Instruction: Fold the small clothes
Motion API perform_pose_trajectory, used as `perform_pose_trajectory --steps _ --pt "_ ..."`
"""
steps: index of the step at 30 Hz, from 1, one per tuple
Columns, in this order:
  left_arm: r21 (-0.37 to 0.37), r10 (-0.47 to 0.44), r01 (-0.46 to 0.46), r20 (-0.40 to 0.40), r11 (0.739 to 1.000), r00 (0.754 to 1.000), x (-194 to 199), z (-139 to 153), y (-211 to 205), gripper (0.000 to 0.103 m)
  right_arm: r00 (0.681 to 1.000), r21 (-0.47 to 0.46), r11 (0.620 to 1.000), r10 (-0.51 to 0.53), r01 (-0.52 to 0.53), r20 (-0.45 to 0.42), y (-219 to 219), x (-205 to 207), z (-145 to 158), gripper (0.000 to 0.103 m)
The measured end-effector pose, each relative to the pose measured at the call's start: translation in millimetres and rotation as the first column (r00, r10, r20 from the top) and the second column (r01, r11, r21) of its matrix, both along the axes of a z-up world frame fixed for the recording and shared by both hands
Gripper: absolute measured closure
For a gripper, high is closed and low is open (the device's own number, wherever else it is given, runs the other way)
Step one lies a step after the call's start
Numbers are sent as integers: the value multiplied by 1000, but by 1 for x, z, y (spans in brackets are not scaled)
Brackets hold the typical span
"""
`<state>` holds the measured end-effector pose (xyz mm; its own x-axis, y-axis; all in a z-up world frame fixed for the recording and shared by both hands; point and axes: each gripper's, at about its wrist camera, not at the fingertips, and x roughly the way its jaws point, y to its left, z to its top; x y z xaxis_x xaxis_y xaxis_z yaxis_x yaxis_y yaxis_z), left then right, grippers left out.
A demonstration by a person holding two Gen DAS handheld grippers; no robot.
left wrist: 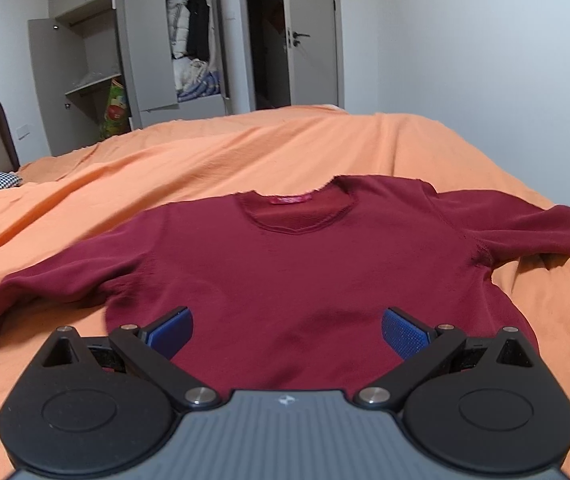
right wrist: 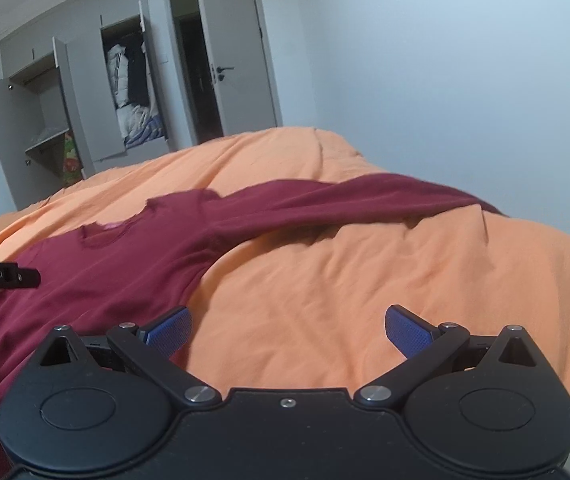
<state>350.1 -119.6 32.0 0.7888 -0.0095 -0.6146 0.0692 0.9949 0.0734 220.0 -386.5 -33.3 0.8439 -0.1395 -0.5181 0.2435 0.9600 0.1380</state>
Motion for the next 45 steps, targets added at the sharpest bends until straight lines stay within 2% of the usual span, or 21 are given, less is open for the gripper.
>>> perform_pose_trajectory --steps 4,7,13,15,18,23,25,31,34,36,38,39,42,43,45 --pt "34 20 -20 -3 999 1000 26 -11 -12 0 999 -19 999 -48 48 18 -23 19 -4 0" --pt "58 54 -53 -15 997 998 44 -25 -15 0 994 20 994 -104 103 36 -50 36 -7 0" --pt "23 104 -103 -94 994 990 60 -55 -7 0 977 51 980 -198 194 84 -109 78 -6 0" --pt "17 116 -115 -109 993 987 62 -64 -4 0 967 102 967 -243 235 74 -134 96 -6 0" --pt "35 115 -112 -75 993 991 58 -73 -5 0 952 165 941 -304 294 38 -168 120 -10 0" --pt "79 116 -114 -30 990 993 51 -83 -13 0 914 129 905 -399 405 -68 -209 157 -24 0" --pt "81 116 -114 -25 990 993 51 -85 -13 0 907 149 895 -411 421 -97 -222 167 -32 0" --pt "76 112 -109 -27 991 993 51 -84 -13 0 892 245 858 -446 451 -81 -246 173 -44 3" --pt "64 97 -94 -35 993 995 54 -76 -11 0 859 291 812 -504 506 -88 -260 175 -46 20" --pt "47 84 -83 -30 995 996 58 -70 -8 0 842 289 794 -530 534 -99 -267 176 -48 29" --pt "43 94 -93 -18 995 995 63 -63 -4 0 830 283 783 -547 553 -108 -270 177 -49 40" --pt "49 104 -104 -11 993 994 65 -59 -3 0 823 278 778 -557 564 -109 -272 177 -51 53" --pt "56 129 -130 23 990 991 66 -45 4 0 805 266 762 -580 590 -124 -273 177 -52 77" --pt "49 134 -136 35 990 990 66 -39 8 0 805 269 761 -582 589 -115 -273 175 -50 84" --pt "30 141 -143 50 989 989 64 -30 15 0 798 263 758 -595 597 -97 -272 172 -45 91"
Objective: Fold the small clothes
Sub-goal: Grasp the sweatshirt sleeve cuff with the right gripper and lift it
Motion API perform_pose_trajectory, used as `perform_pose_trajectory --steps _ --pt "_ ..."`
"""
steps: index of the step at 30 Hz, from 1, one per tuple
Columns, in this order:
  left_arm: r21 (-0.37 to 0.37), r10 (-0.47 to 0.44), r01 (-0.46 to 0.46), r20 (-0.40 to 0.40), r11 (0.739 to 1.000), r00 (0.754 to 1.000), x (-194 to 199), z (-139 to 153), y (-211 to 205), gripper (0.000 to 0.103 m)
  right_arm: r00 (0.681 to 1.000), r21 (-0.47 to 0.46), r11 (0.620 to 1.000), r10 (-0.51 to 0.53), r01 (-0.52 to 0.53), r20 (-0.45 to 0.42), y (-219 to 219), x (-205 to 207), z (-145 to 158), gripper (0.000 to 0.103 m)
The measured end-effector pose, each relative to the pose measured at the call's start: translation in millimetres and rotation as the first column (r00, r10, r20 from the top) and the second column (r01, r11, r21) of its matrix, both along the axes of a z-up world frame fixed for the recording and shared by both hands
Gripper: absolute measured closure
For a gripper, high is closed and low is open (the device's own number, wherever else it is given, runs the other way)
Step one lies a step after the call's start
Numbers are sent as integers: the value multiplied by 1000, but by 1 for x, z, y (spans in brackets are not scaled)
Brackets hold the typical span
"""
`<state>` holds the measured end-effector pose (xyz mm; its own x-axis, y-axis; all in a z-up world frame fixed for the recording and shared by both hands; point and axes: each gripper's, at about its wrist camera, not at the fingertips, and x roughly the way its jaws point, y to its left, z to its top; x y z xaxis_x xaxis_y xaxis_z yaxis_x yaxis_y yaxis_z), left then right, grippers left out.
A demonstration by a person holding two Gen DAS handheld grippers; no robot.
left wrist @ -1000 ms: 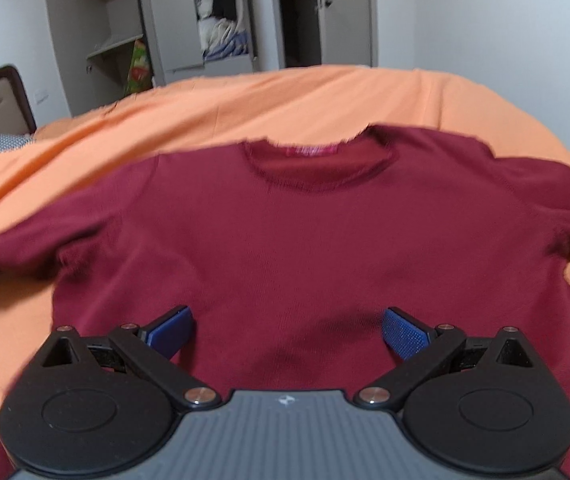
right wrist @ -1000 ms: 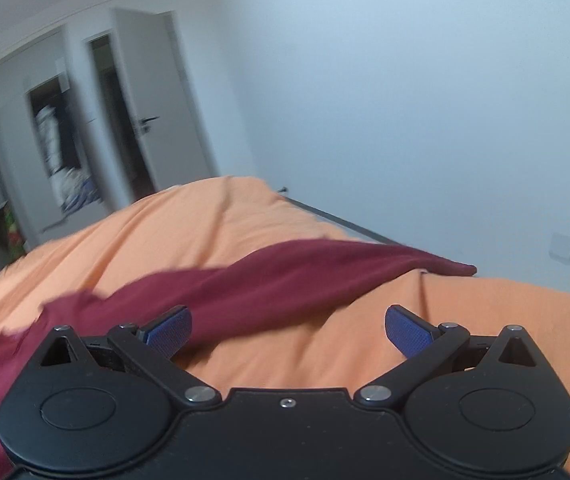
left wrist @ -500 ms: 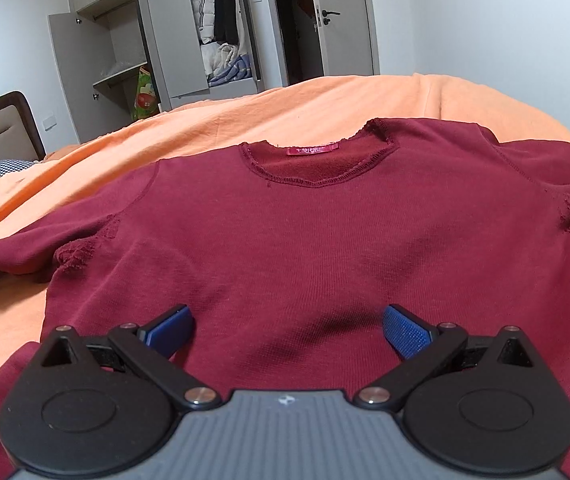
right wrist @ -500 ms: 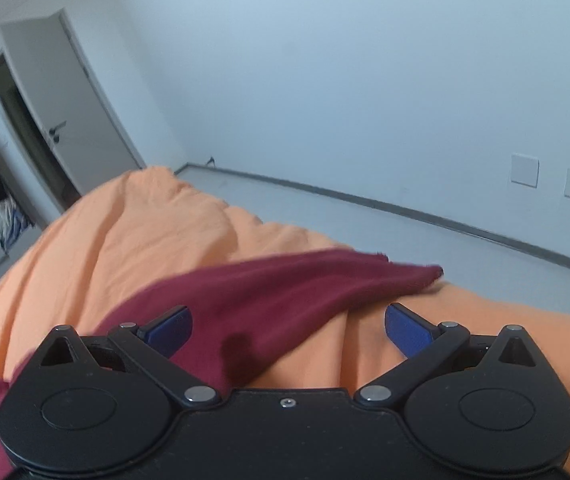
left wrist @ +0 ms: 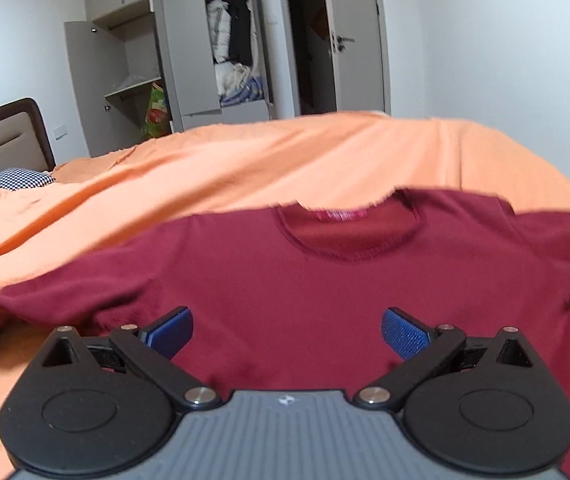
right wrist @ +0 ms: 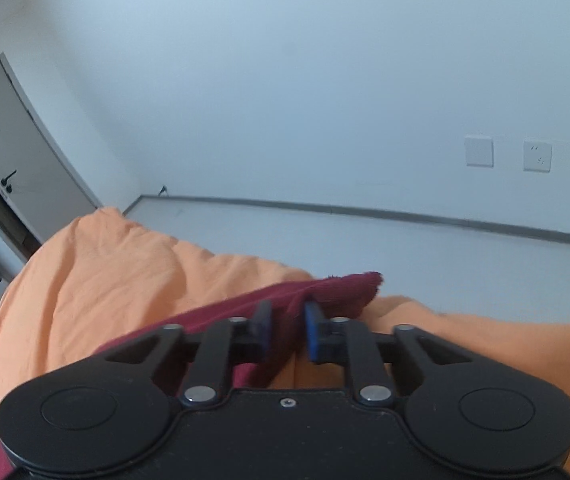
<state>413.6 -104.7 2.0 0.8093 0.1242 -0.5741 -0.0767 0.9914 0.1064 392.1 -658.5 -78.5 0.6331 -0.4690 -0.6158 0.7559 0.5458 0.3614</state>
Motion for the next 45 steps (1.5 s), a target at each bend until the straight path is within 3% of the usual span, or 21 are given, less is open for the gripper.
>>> perform_pose_trajectory --steps 5,10,12,16,20,25,29,35,41,45 --pt "-38 23 -22 20 999 1000 -6 16 22 0 998 -116 992 57 -54 27 15 -2 26 97" --pt "-90 59 -57 20 994 998 -9 24 47 0 984 -267 951 173 -156 40 50 9 67 97" --pt "-118 67 -63 23 991 998 -11 27 58 0 971 -341 916 238 -212 35 72 17 85 97" --pt "-166 91 -85 29 982 995 -15 32 79 0 923 -486 808 385 -332 10 131 38 114 97" --pt "-204 131 -121 33 971 991 -19 37 103 0 835 -578 677 550 -455 -14 203 58 138 97" --pt "-245 174 -155 58 957 983 -26 51 135 0 673 -644 495 738 -584 -42 303 72 148 97" --pt "-245 209 -178 109 953 972 -34 70 160 0 538 -645 362 838 -673 -91 382 74 134 97" --pt "-216 281 -248 133 944 951 -42 78 197 0 381 -570 221 907 -791 -177 486 61 87 97" --pt "-229 339 -308 111 923 934 -48 66 228 0 286 -540 98 918 -836 -276 561 37 49 97" --pt "-241 359 -328 95 913 929 -46 61 238 0 244 -538 30 912 -842 -330 578 26 34 97"
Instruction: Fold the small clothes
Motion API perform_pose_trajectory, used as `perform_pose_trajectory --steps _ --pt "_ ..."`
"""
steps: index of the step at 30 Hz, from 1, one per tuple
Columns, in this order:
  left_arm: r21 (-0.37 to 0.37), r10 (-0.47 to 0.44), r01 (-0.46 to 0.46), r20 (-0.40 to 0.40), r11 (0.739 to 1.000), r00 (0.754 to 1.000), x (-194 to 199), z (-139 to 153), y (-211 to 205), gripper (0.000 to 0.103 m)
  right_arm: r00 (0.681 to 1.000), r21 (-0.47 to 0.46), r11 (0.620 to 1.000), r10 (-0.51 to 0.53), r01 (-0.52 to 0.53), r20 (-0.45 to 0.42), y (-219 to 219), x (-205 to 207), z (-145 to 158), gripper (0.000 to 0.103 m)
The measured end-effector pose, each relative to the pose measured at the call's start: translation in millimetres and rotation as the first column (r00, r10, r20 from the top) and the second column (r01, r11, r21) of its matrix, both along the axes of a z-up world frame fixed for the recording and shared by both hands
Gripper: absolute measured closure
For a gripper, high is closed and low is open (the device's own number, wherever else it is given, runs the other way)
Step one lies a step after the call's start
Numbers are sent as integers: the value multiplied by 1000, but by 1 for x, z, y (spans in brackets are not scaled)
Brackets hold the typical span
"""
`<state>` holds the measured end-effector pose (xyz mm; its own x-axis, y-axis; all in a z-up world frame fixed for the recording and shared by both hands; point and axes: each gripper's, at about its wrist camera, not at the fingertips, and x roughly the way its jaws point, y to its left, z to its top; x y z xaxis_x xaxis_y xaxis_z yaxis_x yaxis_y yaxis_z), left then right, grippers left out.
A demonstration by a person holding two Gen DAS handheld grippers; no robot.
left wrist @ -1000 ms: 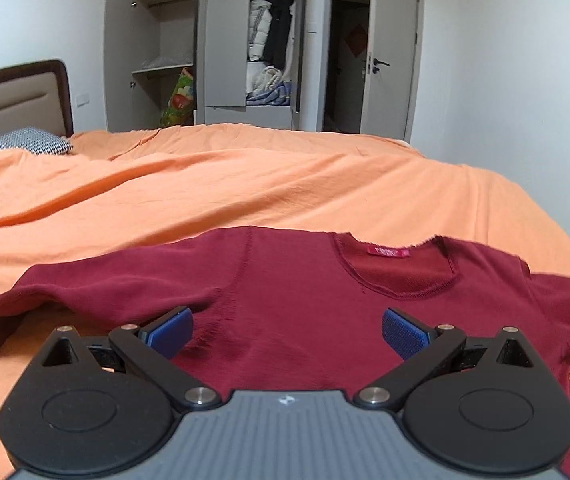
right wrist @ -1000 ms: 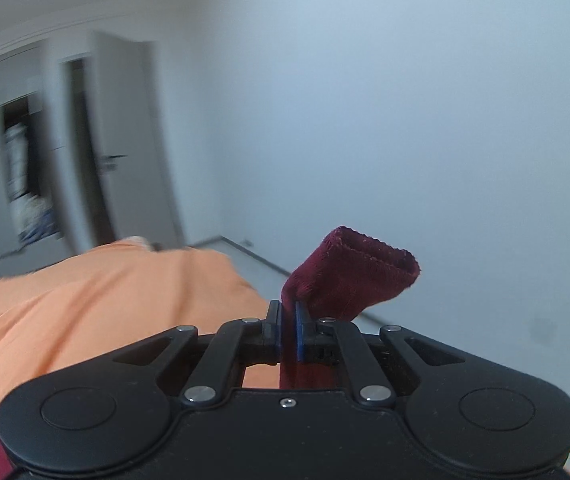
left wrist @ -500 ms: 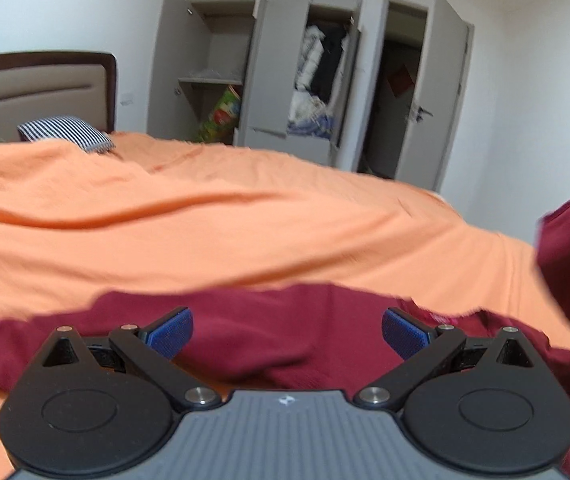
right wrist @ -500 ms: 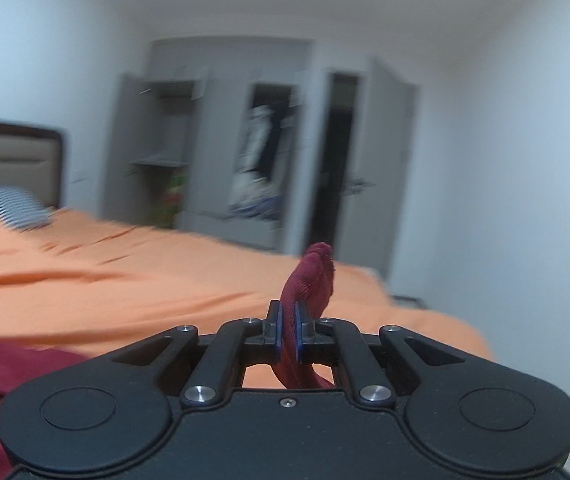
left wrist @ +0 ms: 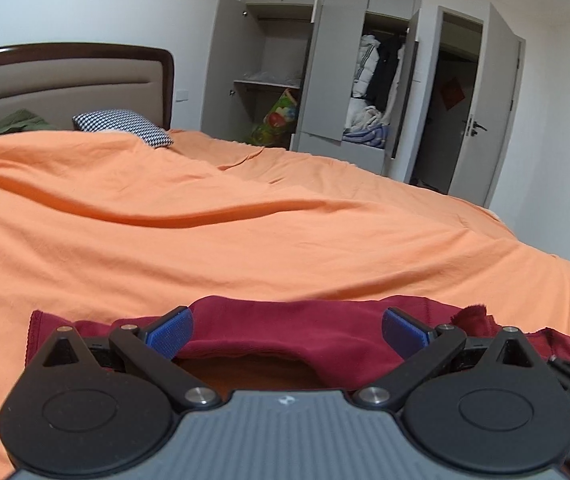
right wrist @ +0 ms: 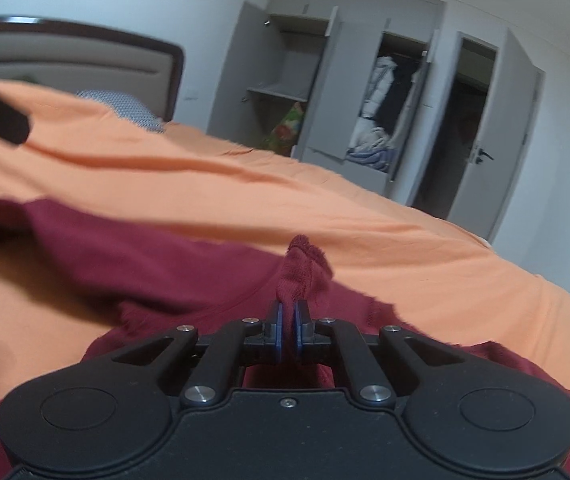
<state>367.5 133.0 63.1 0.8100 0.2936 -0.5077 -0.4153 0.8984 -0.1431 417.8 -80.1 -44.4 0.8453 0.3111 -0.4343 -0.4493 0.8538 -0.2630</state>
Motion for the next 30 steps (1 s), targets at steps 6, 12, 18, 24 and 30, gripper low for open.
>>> perform_pose_trajectory --steps 6,12,18,24,30 --pt "-4 -23 23 -5 1000 1000 5 -6 -7 0 996 -6 997 78 -78 -52 5 2 -8 63" --pt "21 -101 101 -2 995 995 23 -13 -38 0 997 27 998 61 -60 -37 -38 -24 9 18" --pt "42 -249 249 6 968 968 68 -31 -76 0 990 82 987 -139 139 -12 -127 -22 21 2" --pt "57 -319 320 -23 946 947 108 -49 -104 1 914 169 898 -400 405 -68 -222 -1 14 1" --pt "15 -345 347 -70 938 936 126 -62 -109 26 876 338 809 -432 481 -213 -272 -1 -4 17"
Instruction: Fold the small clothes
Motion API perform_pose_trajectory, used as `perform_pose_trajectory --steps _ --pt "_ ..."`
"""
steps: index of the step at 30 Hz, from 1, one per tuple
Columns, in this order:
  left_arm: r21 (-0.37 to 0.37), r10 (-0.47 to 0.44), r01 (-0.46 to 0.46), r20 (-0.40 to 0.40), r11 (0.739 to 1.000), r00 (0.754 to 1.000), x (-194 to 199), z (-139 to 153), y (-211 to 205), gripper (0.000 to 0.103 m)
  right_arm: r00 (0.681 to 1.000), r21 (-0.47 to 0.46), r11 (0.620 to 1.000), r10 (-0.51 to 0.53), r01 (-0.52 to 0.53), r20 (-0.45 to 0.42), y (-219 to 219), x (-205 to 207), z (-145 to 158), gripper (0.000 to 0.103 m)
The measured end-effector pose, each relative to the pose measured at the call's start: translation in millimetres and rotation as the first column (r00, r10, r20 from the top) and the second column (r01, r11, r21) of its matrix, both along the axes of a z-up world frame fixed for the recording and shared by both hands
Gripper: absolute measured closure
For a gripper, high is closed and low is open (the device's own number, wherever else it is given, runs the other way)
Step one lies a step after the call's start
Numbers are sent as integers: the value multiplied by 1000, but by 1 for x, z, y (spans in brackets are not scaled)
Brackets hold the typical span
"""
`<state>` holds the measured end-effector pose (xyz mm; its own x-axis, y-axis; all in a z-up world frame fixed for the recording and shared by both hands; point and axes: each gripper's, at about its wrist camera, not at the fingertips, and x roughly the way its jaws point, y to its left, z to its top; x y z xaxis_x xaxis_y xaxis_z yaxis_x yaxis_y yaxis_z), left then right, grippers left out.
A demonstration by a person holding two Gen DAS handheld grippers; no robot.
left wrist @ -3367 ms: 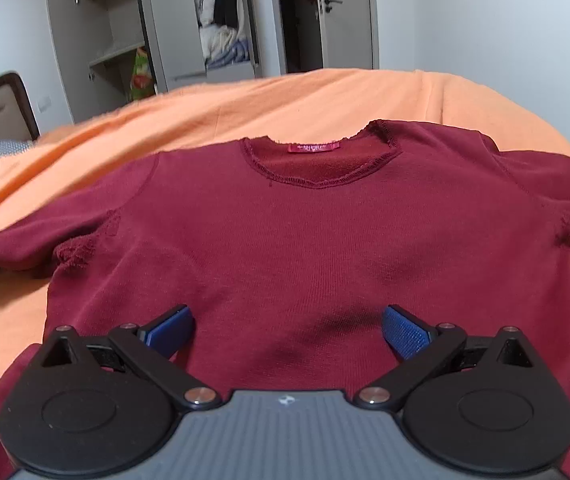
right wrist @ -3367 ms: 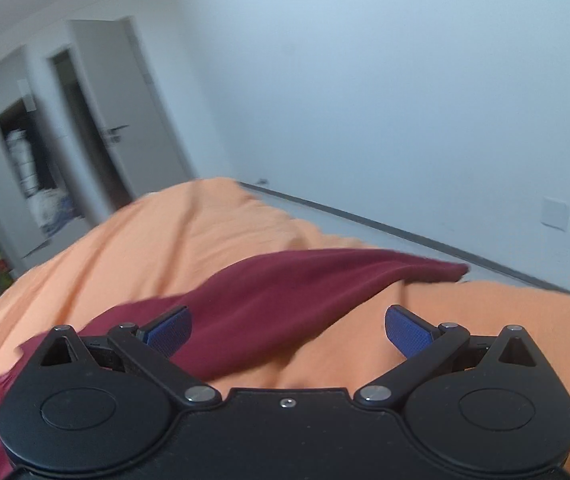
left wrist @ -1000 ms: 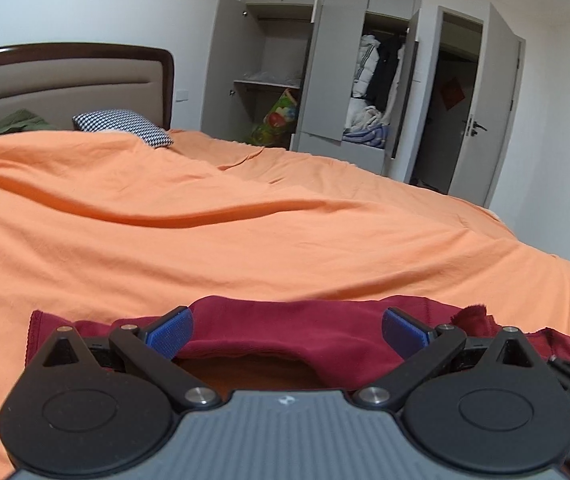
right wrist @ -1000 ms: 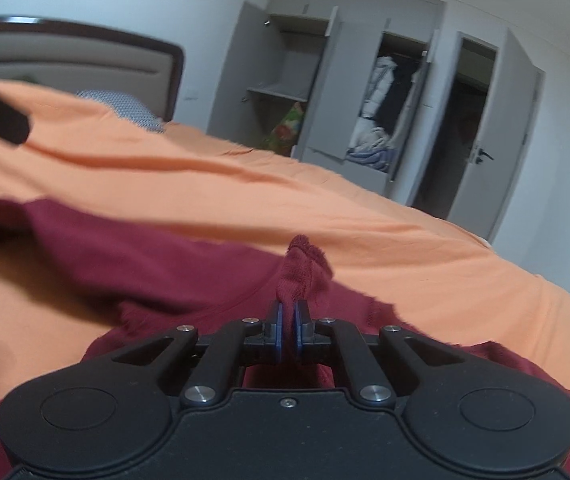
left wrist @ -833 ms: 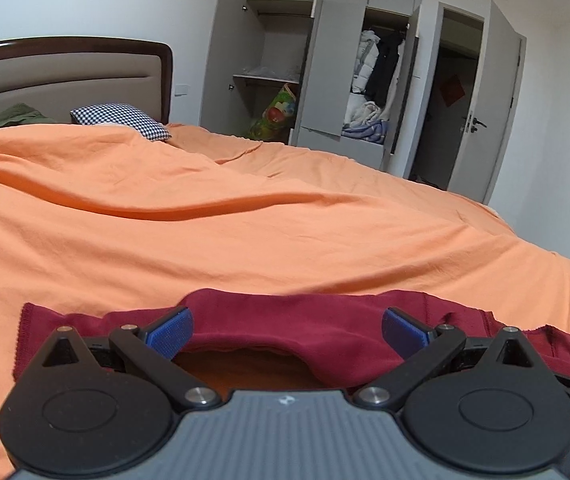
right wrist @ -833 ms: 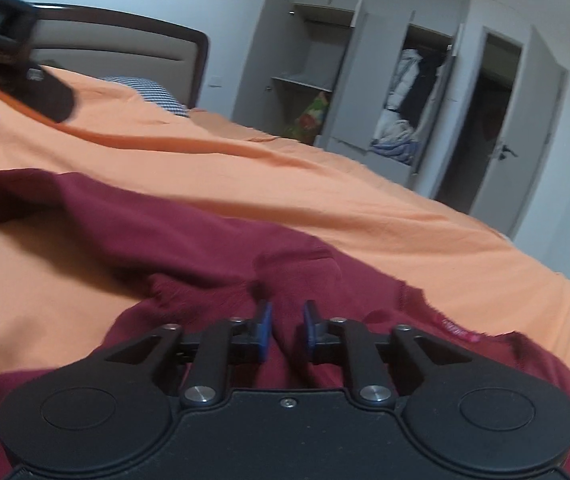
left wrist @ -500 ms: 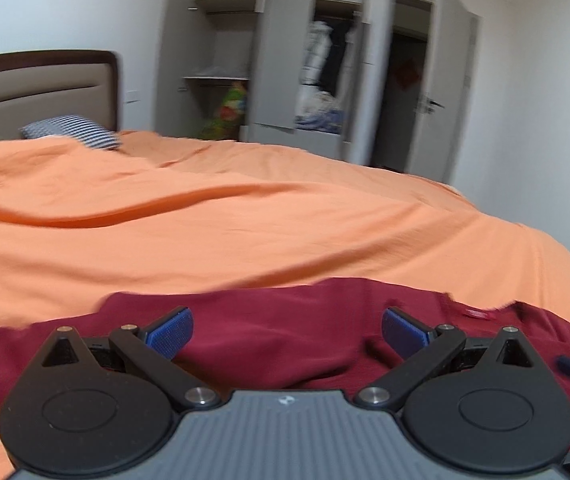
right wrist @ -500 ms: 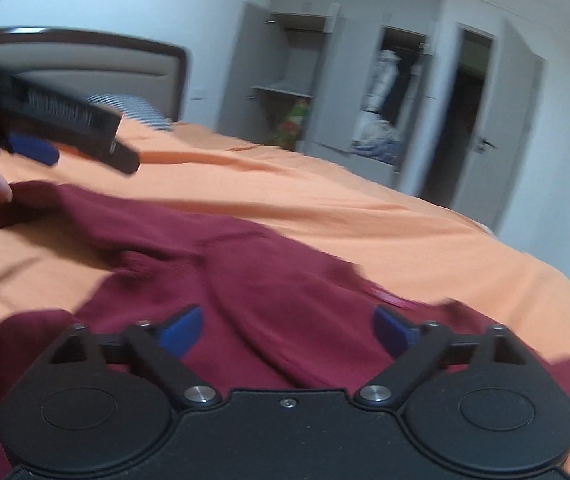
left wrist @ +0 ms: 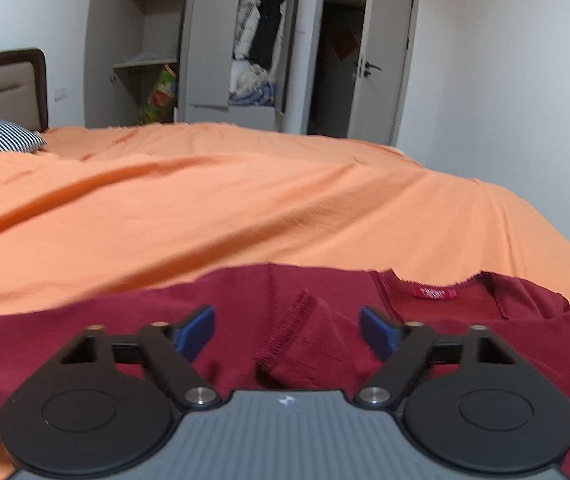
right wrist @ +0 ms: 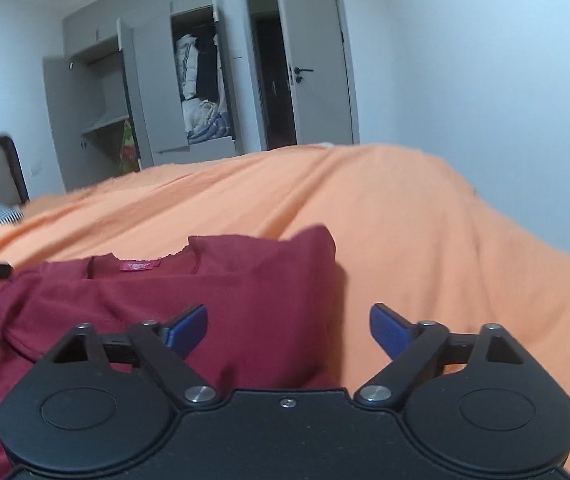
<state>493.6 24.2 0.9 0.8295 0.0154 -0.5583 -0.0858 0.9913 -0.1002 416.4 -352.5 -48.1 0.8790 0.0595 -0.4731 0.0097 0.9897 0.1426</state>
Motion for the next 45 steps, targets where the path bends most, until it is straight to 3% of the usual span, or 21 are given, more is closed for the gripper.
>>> perform_pose_trajectory --steps 2,4,5,6,10,12,14,16,21,23,24,26,28,30,34,36,41,43,45 --pt "3 -6 6 -20 1000 1000 2 -4 -3 44 1000 20 1000 10 -10 0 -2 -6 -5 20" --pt "10 1 0 -50 1000 999 4 -8 -5 87 1000 16 1000 22 -22 -3 -1 -9 -9 25" --pt "16 12 -11 -65 1000 998 5 -10 -5 91 1000 15 1000 25 -24 -8 -1 -10 -10 27" --pt "17 24 -23 -74 1000 997 5 -11 -5 94 1000 16 999 28 -28 -13 -1 -9 -11 34" --pt "-14 41 -41 -16 999 999 -10 0 -3 97 998 25 999 28 -26 -60 -4 1 -16 81" --pt "-13 43 -42 17 999 999 -20 6 -4 97 997 75 997 16 -10 -69 -11 0 -14 91" --pt "6 41 -41 31 999 999 -27 10 -6 97 999 171 985 -21 29 -49 -25 -6 -5 92" --pt "21 27 -28 3 999 1000 -26 4 -10 97 996 211 975 -63 74 -56 -36 -9 0 93" --pt "39 43 -41 -51 998 998 -26 -20 -16 97 990 156 985 -59 79 -129 -37 -3 -15 91" --pt "42 45 -43 -57 998 997 -28 -24 -16 93 989 111 991 -60 75 -132 -31 -4 -18 87" --pt "49 51 -48 -58 998 997 -30 -24 -16 87 990 98 992 -65 77 -126 -30 -5 -17 84" --pt "54 60 -58 -52 997 997 -33 -22 -15 67 991 67 994 -82 89 -105 -27 -7 -14 73" --pt "40 70 -69 -36 997 997 -36 -19 -13 30 993 35 996 -83 86 -82 -24 -4 -11 51" --pt "38 81 -80 -23 996 996 -38 -19 -12 28 994 -5 996 -87 87 -73 -20 3 -10 35" --pt "92 116 -111 -56 990 992 -34 -29 -16 27 993 -152 983 -113 106 -39 -11 20 -15 28" --pt "116 118 -111 -58 987 991 -33 -34 -18 25 987 -206 970 -146 130 -63 -11 31 -24 27" --pt "134 133 -123 -63 983 989 -31 -35 -19 17 979 -227 961 -183 160 -87 -14 38 -38 16" --pt "123 135 -126 -68 984 989 -34 -29 -17 6 980 -217 963 -182 162 -79 -15 36 -34 13" --pt "115 139 -132 -56 985 989 -43 -22 -13 1 983 -197 967 -175 160 -60 -16 27 -27 4"
